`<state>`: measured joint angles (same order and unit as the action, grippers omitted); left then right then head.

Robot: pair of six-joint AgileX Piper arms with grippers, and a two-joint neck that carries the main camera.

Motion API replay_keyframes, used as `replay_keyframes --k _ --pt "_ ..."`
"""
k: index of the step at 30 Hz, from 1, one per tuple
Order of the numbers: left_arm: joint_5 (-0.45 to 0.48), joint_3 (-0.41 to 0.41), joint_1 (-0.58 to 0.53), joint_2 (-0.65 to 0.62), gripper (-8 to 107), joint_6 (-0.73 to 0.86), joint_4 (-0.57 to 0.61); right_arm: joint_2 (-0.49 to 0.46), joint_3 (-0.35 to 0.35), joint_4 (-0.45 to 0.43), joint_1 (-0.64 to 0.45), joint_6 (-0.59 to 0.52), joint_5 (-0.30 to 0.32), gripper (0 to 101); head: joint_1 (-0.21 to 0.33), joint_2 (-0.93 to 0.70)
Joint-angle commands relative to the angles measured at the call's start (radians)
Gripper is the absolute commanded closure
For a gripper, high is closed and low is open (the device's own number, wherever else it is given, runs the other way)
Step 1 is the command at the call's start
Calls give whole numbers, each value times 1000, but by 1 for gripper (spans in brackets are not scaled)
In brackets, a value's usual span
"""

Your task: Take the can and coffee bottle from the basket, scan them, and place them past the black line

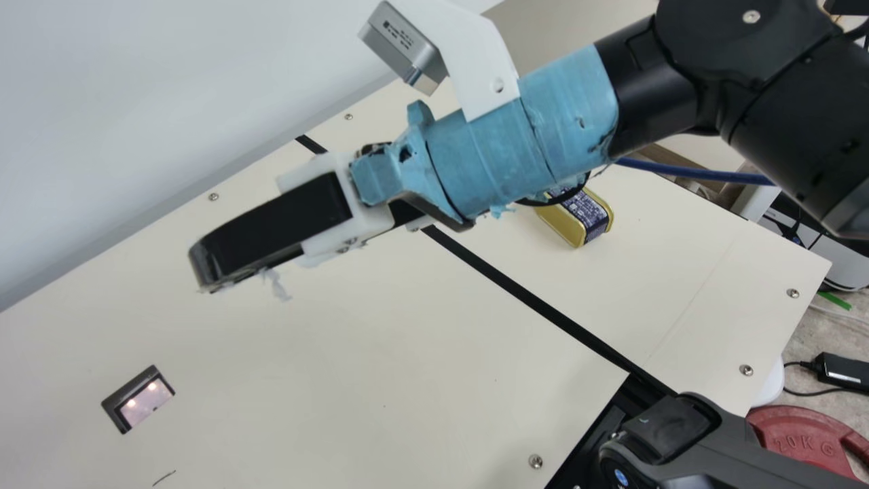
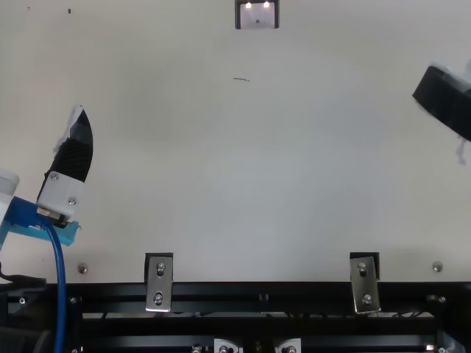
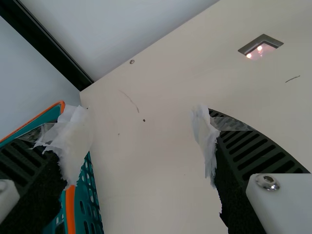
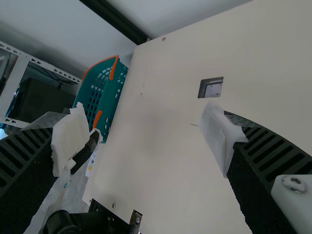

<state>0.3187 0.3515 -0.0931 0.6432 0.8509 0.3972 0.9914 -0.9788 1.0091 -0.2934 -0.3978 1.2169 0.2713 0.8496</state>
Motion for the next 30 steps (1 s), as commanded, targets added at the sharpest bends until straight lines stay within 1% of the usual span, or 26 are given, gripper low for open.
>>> replay_keyframes --k 1,4,7,10,14,20,27,30 --pt "0 0 0 0 9 0 0 0 0 0 0 0 0 0 20 14" --pt "0 0 0 0 9 0 0 0 0 0 0 0 0 0 5 -17" --pt "0 0 0 0 9 0 0 0 0 0 0 0 0 0 -11 -85" --pt "0 0 0 0 9 0 0 0 0 0 0 0 0 0 -15 -196" --pt "0 0 0 0 9 0 0 0 0 0 0 0 0 0 -6 -380" --pt "0 0 0 0 9 0 0 0 0 0 0 0 0 0 31 -659" --pt "0 0 0 0 9 0 0 0 0 0 0 0 0 0 114 -939" --pt "0 0 0 0 9 0 0 0 0 0 0 0 0 0 139 -1049"
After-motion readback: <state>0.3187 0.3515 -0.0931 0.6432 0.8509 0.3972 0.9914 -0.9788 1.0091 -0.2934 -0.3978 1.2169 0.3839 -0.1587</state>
